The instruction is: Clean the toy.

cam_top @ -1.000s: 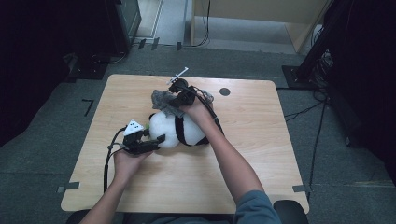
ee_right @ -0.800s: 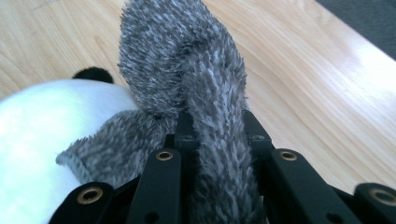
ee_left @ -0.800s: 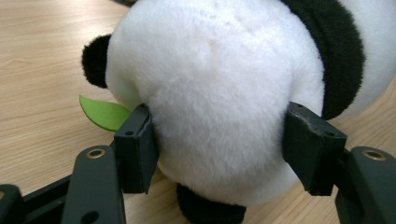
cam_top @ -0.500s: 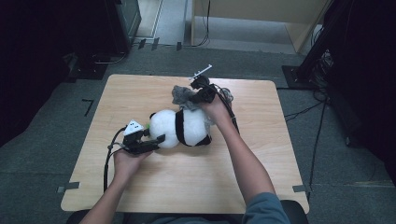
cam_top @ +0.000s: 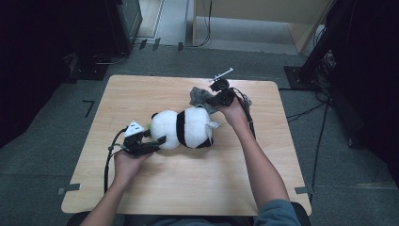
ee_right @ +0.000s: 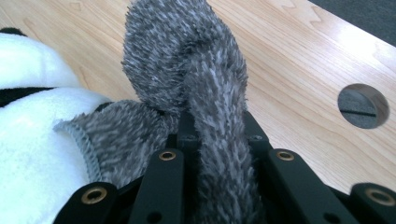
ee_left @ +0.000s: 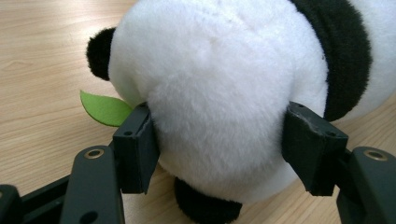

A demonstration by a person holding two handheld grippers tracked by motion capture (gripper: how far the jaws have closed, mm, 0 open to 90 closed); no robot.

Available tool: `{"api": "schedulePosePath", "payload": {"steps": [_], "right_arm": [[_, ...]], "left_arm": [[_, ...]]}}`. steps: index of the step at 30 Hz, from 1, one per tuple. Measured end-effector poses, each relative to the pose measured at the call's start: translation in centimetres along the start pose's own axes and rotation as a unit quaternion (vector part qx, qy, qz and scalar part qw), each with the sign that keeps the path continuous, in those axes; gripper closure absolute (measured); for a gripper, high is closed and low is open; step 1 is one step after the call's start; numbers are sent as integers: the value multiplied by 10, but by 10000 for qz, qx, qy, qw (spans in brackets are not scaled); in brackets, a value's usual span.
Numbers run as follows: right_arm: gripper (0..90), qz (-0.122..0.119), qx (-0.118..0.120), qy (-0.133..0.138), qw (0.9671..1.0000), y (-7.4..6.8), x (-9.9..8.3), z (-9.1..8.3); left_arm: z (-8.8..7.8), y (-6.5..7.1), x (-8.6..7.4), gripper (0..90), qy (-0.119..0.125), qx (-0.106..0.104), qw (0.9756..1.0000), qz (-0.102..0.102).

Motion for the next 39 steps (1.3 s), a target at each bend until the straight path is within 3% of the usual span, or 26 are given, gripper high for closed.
{"api": "schedulePosePath", "payload": {"steps": [5,10,18,24,29,34,39], "right_arm": [[767,-129,-58,329,9994,-5,11,-17],[766,-256,104,583,9979,-27,27,-32],[765,-663,452,645,9947,-89,54,-35],[765,-867,769,612,9914,-135,66,-25],[765,-1035,1034,510,9879,-168,66,-10],[762,-1179,1025,318,9872,-179,55,11],[761,-1060,900,115,9902,-169,42,30]], "left_arm": [[0,0,0,332,20,-17,10000,-9],[0,-1,-1,329,14,-35,10000,10],[0,-1,0,330,34,-23,10000,26],[0,-1,0,330,30,-23,10000,36],[0,-1,0,331,29,-22,10000,28],[0,-1,0,331,36,-17,10000,24],[0,-1,0,332,31,-13,10000,33]]}}
Point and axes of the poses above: each handheld gripper's, and its own axes: z roughly forward along the jaws, x roughly out of its top, y roughly to its right, the point moved 5 cm from there along z, roughly forward along the jaws, and after that the axes turned 12 degrees about z, right-handed, at the moved point
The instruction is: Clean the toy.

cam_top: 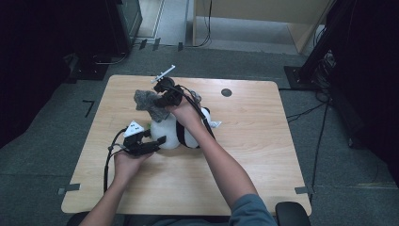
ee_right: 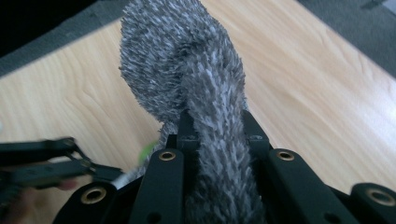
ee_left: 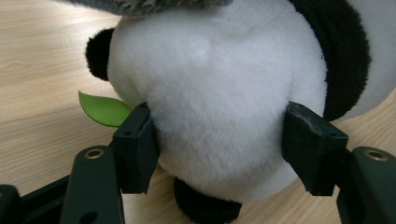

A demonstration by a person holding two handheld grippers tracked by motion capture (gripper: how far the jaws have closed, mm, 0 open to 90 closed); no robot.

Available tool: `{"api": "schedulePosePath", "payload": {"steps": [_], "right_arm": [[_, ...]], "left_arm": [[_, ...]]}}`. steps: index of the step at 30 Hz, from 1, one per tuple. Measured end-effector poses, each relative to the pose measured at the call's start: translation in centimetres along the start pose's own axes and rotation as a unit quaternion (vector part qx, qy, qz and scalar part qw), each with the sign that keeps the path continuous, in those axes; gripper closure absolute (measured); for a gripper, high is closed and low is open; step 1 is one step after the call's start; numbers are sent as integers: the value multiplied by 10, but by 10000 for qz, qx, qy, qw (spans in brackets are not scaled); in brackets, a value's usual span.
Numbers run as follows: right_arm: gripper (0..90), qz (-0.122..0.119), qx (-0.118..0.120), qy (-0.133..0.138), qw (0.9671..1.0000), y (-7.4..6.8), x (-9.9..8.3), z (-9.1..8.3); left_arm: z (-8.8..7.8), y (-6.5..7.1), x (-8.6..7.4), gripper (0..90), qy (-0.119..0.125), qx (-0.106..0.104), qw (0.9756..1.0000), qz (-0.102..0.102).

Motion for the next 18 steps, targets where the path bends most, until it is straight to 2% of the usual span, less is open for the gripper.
{"api": "schedulePosePath", "payload": {"steps": [6,14,18], "right_arm": [[758,131,-150,-172,9997,21,-13,6],[756,269,-442,-243,9984,50,-24,-7],[755,385,-579,-229,9973,69,-33,-15]], "left_arm": [[0,1,0,334,1,-12,10000,-58],[0,0,0,337,-18,-18,10000,-58],[0,0,0,338,-15,-11,10000,-57]]}}
Point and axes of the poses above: each handheld gripper's, and its own axes: z roughly forward along the jaws, x roughly out of its top, y roughly to its right, the point moved 5 cm from there along z, roughly forward along the jaws, and after that the axes turned 12 degrees about z, right-handed, at the moved point
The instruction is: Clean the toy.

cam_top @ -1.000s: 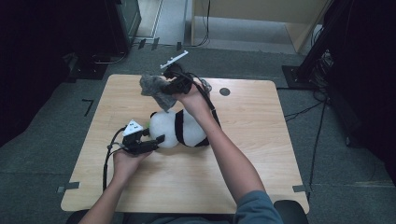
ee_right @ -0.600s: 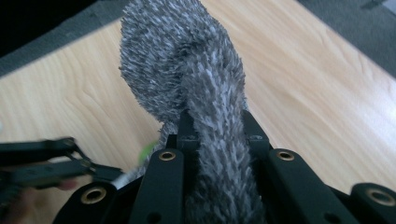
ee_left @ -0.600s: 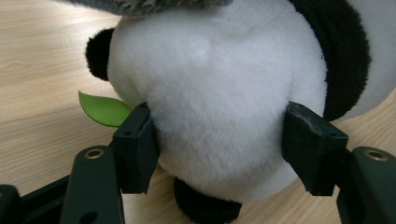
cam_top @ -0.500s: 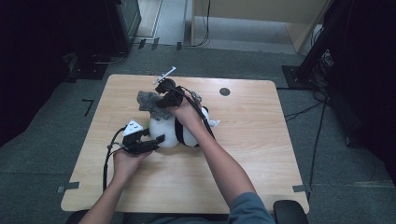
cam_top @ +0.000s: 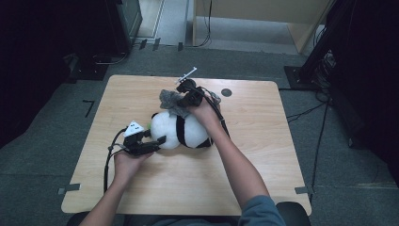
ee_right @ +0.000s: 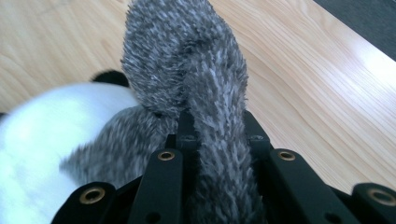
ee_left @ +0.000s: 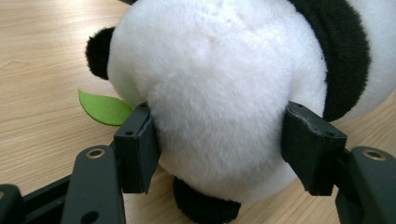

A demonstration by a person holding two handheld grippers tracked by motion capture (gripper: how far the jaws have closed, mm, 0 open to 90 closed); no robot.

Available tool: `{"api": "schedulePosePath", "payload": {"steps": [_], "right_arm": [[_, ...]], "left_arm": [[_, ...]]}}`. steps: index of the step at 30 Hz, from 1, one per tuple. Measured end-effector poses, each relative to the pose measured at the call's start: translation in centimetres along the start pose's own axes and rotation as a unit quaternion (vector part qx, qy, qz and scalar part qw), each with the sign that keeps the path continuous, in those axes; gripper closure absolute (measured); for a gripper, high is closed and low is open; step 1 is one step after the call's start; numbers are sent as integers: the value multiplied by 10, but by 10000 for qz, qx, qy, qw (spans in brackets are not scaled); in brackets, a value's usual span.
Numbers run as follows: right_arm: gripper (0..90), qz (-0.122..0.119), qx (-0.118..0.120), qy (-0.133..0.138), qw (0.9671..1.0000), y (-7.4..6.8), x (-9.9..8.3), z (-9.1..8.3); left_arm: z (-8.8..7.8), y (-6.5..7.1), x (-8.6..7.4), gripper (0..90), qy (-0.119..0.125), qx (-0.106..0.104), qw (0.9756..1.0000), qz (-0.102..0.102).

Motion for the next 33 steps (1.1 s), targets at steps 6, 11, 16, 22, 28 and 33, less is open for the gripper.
{"api": "schedulePosePath", "payload": {"steps": [6,11,16,22,28,33], "right_arm": [[752,189,-46,110,9998,24,-7,-11],[752,282,-257,106,9992,45,-12,-22],[753,493,-274,152,9983,62,-21,-29],[753,628,-283,185,9975,75,-33,-34],[755,747,-372,270,9961,85,-40,-44],[756,648,-282,557,9959,78,-32,-65]], "left_arm": [[0,0,0,340,13,7,10000,-16],[0,0,0,340,9,-3,10000,-12],[1,0,-1,340,12,1,10000,9],[1,0,-1,339,0,7,10000,23],[1,-1,-1,339,25,4,10000,11],[1,-1,-1,332,20,-20,10000,0]]}}
Point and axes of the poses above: each handheld gripper's, and its own axes: z roughly forward along the jaws, x roughly out of its top, y roughly to its right, the point moved 5 cm from there along z, roughly forward along the jaws, and after that the axes turned 12 degrees about z, right-handed, at the moved point
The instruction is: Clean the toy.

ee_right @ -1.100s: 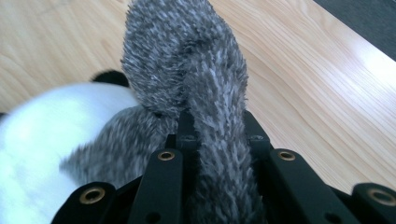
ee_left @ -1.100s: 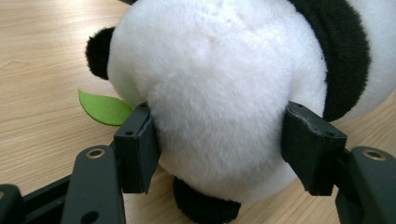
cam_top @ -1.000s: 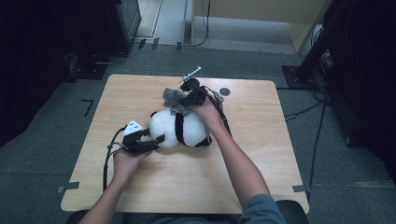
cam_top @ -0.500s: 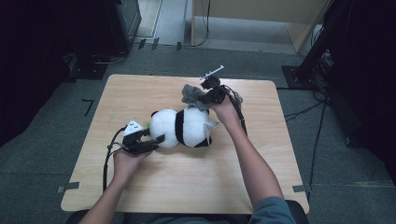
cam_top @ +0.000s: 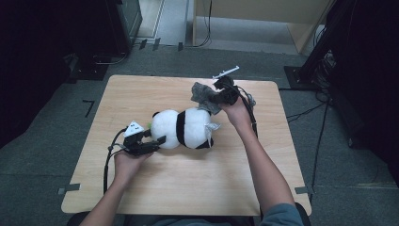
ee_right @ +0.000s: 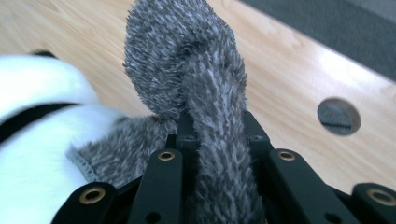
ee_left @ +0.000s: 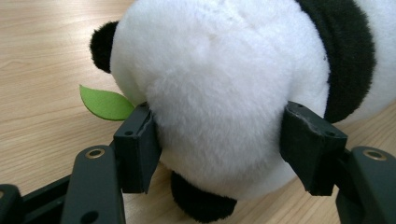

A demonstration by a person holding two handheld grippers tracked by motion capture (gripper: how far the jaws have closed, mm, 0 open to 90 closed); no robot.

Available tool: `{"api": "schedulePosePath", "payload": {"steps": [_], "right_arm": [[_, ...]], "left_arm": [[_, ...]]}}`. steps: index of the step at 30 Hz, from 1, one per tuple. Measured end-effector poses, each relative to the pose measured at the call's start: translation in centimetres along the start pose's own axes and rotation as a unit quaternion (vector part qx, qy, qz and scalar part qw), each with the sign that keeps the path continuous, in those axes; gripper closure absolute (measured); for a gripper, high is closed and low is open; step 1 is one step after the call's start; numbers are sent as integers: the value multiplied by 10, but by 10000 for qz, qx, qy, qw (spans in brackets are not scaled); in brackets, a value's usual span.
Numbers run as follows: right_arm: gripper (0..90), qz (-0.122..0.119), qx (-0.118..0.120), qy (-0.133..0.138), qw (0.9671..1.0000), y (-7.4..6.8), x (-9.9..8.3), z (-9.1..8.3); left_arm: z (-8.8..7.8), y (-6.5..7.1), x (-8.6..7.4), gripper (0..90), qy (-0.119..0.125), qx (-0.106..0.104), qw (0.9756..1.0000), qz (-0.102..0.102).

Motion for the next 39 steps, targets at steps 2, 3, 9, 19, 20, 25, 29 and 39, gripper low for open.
{"api": "schedulePosePath", "payload": {"steps": [2,3,9,19,20,25,29,39], "right_arm": [[757,-79,75,109,9999,-8,4,-10],[757,-147,116,163,9997,-12,6,-14],[756,-355,443,216,9982,-45,10,-34],[754,-689,1029,178,9922,-100,10,-30],[754,-704,1107,167,9912,-107,10,-28],[752,-801,1359,170,9873,-131,11,-22],[752,-815,1518,65,9850,-148,9,-7],[741,-818,1342,-245,9873,-159,-8,38]], "left_arm": [[0,0,0,327,-3,-13,10000,-8],[0,0,0,326,-2,-20,10000,-9],[-1,-1,0,313,13,-10,10000,16],[-1,1,1,329,74,-27,10000,-22],[-1,1,1,332,74,-29,10000,-19],[-1,1,2,337,89,-25,10000,-19],[-1,0,2,339,89,-8,10000,0],[-1,1,2,374,55,-29,10000,-66]]}}
Point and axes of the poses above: each handheld gripper's, and its own axes: z roughly forward along the jaws, x roughly out of its top, y roughly to its right, the point moved 5 cm from there along z, roughly forward along the jaws, and after that the axes turned 12 degrees about z, right-handed, at the moved point
